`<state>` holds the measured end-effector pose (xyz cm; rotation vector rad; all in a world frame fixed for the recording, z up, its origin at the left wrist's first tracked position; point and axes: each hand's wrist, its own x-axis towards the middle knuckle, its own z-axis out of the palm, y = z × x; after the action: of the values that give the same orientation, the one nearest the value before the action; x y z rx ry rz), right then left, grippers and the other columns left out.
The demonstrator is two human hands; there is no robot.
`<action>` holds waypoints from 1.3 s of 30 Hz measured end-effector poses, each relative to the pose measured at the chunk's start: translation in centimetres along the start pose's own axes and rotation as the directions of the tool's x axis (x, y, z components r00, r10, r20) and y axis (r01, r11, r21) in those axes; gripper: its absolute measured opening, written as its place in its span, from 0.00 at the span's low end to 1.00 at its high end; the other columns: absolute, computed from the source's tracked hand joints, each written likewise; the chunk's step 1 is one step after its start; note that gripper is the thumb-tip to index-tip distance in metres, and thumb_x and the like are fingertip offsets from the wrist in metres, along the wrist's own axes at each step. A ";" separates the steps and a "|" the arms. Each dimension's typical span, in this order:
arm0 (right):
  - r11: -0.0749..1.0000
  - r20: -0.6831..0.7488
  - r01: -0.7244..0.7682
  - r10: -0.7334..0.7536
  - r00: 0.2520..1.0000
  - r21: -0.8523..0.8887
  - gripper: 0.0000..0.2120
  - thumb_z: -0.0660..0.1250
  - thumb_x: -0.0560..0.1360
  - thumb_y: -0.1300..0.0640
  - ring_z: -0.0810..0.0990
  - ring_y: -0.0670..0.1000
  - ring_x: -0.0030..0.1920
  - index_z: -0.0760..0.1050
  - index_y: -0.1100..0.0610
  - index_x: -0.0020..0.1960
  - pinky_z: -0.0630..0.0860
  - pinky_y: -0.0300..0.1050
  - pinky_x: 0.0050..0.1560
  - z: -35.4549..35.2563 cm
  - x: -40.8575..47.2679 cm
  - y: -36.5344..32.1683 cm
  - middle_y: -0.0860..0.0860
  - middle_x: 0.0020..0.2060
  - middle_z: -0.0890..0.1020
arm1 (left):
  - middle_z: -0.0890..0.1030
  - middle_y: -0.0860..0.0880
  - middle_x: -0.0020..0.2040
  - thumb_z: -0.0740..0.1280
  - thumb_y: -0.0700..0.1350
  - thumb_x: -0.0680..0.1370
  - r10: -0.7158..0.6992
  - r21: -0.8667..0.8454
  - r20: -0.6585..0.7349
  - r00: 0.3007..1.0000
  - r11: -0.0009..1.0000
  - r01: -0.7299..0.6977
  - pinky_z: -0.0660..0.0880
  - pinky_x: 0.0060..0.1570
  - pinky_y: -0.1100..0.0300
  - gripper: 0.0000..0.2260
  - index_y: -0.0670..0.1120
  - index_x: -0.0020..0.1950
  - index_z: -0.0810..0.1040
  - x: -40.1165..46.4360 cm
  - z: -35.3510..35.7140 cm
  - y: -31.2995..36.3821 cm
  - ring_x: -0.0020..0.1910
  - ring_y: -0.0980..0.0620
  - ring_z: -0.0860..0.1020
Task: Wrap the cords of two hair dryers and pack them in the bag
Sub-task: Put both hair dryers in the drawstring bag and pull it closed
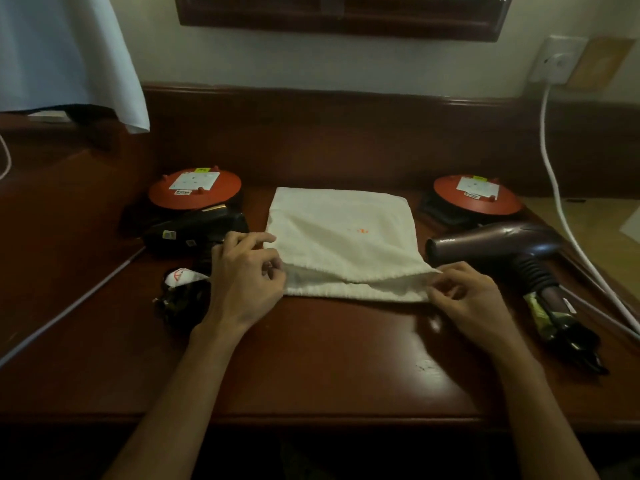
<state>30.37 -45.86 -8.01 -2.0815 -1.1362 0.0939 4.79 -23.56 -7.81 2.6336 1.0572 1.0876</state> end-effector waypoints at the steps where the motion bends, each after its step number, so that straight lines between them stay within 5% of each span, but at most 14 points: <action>1: 1.000 0.028 -0.002 0.001 1.000 0.007 0.03 0.74 0.74 0.60 0.77 0.42 0.44 0.82 0.55 0.42 0.72 0.32 0.42 -0.2 -0.3 0.2 0.45 0.53 0.78 | 0.83 0.50 0.59 0.72 0.40 0.70 0.003 0.001 -0.023 1.000 1.000 -0.003 0.60 0.56 0.54 0.03 0.48 0.37 0.82 -0.1 -0.2 0.3 0.60 0.47 0.72; 3: 1.000 0.040 0.004 -0.005 0.999 0.027 0.05 0.75 0.73 0.61 0.77 0.39 0.48 0.81 0.54 0.40 0.73 0.32 0.47 -1.0 -1.0 0.3 0.45 0.54 0.79 | 0.83 0.49 0.57 0.70 0.40 0.69 -0.002 -0.042 -0.085 0.996 0.999 -0.002 0.61 0.58 0.54 0.03 0.47 0.35 0.79 -0.6 -0.8 1.3 0.60 0.47 0.74; 5: 0.999 -0.086 0.025 -0.027 0.996 -0.034 0.04 0.74 0.74 0.59 0.78 0.45 0.53 0.81 0.55 0.41 0.76 0.43 0.55 -2.3 -1.5 0.0 0.46 0.54 0.78 | 0.83 0.50 0.54 0.66 0.42 0.70 -0.008 -0.112 -0.096 0.995 0.994 -0.003 0.67 0.56 0.54 0.02 0.47 0.37 0.78 -1.1 -1.1 2.9 0.56 0.47 0.76; 7: 0.987 -0.270 -0.002 -0.042 0.962 -0.160 0.03 0.72 0.75 0.58 0.76 0.55 0.57 0.81 0.58 0.47 0.75 0.54 0.58 -4.2 -1.4 -0.2 0.51 0.54 0.78 | 0.81 0.52 0.52 0.65 0.44 0.75 -0.002 -0.160 0.028 1.000 0.987 0.006 0.77 0.50 0.53 0.04 0.49 0.44 0.80 -1.1 -0.6 5.3 0.52 0.50 0.76; 9: 0.932 -0.328 -0.126 0.008 0.945 -0.340 0.14 0.71 0.76 0.55 0.72 0.61 0.62 0.78 0.57 0.60 0.70 0.60 0.62 -6.1 -0.6 0.0 0.59 0.59 0.76 | 0.79 0.53 0.54 0.67 0.48 0.78 0.048 -0.177 0.205 0.978 0.984 -0.011 0.78 0.52 0.53 0.06 0.53 0.54 0.80 -0.4 0.8 7.9 0.55 0.52 0.75; 12: 0.733 -0.155 -0.326 0.294 0.943 -0.597 0.34 0.70 0.77 0.45 0.66 0.65 0.71 0.61 0.50 0.78 0.65 0.63 0.70 -7.9 1.3 1.3 0.63 0.71 0.68 | 0.78 0.51 0.60 0.66 0.52 0.80 0.178 -0.064 0.355 0.918 0.984 -0.166 0.71 0.59 0.53 0.14 0.54 0.65 0.77 1.3 3.9 10.4 0.62 0.49 0.72; 16: 0.677 0.068 -0.316 0.476 0.877 -0.665 0.43 0.66 0.79 0.47 0.66 0.64 0.73 0.41 0.48 0.82 0.67 0.61 0.72 -9.4 2.9 4.2 0.62 0.76 0.63 | 0.80 0.50 0.52 0.67 0.54 0.81 0.122 -0.065 0.418 0.900 0.992 -0.104 0.72 0.46 0.55 0.10 0.51 0.56 0.83 3.3 6.8 10.9 0.53 0.48 0.78; 19: 0.742 0.144 -0.314 0.481 0.865 -0.593 0.43 0.66 0.80 0.45 0.76 0.62 0.65 0.39 0.42 0.81 0.73 0.58 0.67 -10.5 3.2 4.8 0.62 0.72 0.72 | 0.84 0.49 0.50 0.68 0.54 0.80 0.043 -0.197 0.427 0.903 0.979 0.046 0.77 0.46 0.55 0.11 0.49 0.54 0.86 4.5 7.3 10.6 0.47 0.50 0.80; 22: 0.838 0.061 -0.397 0.450 0.891 -0.374 0.39 0.66 0.80 0.46 0.78 0.61 0.62 0.43 0.35 0.80 0.74 0.59 0.66 -10.0 2.1 5.1 0.61 0.68 0.75 | 0.86 0.47 0.55 0.70 0.52 0.79 0.034 -0.313 0.450 0.892 0.942 0.123 0.78 0.49 0.57 0.11 0.47 0.56 0.86 5.7 6.9 10.4 0.48 0.53 0.80; 25: 0.903 0.010 -0.408 0.414 0.910 -0.136 0.36 0.67 0.80 0.52 0.77 0.61 0.63 0.51 0.42 0.81 0.73 0.57 0.65 -9.3 1.2 4.9 0.62 0.70 0.73 | 0.85 0.46 0.55 0.71 0.51 0.79 0.043 -0.357 0.440 0.897 0.925 0.131 0.73 0.47 0.60 0.12 0.45 0.56 0.86 6.8 6.2 10.5 0.47 0.54 0.79; 28: 0.937 -0.056 -0.336 0.342 0.938 0.100 0.35 0.70 0.79 0.55 0.81 0.57 0.55 0.58 0.50 0.80 0.75 0.51 0.57 -9.3 -0.5 3.8 0.62 0.64 0.78 | 0.86 0.47 0.49 0.72 0.53 0.77 0.041 -0.352 0.426 0.904 0.928 0.124 0.77 0.49 0.56 0.11 0.48 0.52 0.87 7.9 5.9 10.6 0.49 0.52 0.81; 31: 0.931 -0.061 -0.180 0.210 0.976 0.318 0.33 0.70 0.78 0.58 0.82 0.47 0.46 0.60 0.44 0.78 0.77 0.42 0.47 -10.1 -3.3 1.1 0.48 0.53 0.81 | 0.85 0.49 0.44 0.72 0.54 0.77 0.061 -0.381 0.408 0.911 0.918 0.109 0.76 0.45 0.58 0.10 0.48 0.48 0.88 8.9 5.2 11.3 0.46 0.54 0.81; 35: 0.918 0.054 0.014 -0.038 0.998 0.396 0.33 0.73 0.73 0.57 0.79 0.32 0.55 0.65 0.40 0.73 0.78 0.31 0.52 -10.4 -6.2 -3.0 0.33 0.58 0.75 | 0.80 0.53 0.34 0.72 0.41 0.76 0.166 -0.434 0.433 0.886 0.900 0.043 0.70 0.40 0.62 0.06 0.48 0.39 0.83 10.5 3.7 12.2 0.35 0.59 0.76; 39: 0.956 0.231 0.037 -0.108 0.967 0.291 0.33 0.76 0.73 0.57 0.84 0.40 0.51 0.70 0.39 0.72 0.78 0.33 0.48 -8.2 -6.7 -4.3 0.39 0.55 0.82 | 0.84 0.57 0.36 0.75 0.51 0.76 0.165 -0.529 0.445 0.880 0.841 0.110 0.73 0.39 0.62 0.07 0.50 0.49 0.88 11.1 3.1 12.3 0.38 0.60 0.79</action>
<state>26.54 -54.19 -1.23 -1.8030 -1.2628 0.4647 19.35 -25.21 0.47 2.2601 0.5036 0.5602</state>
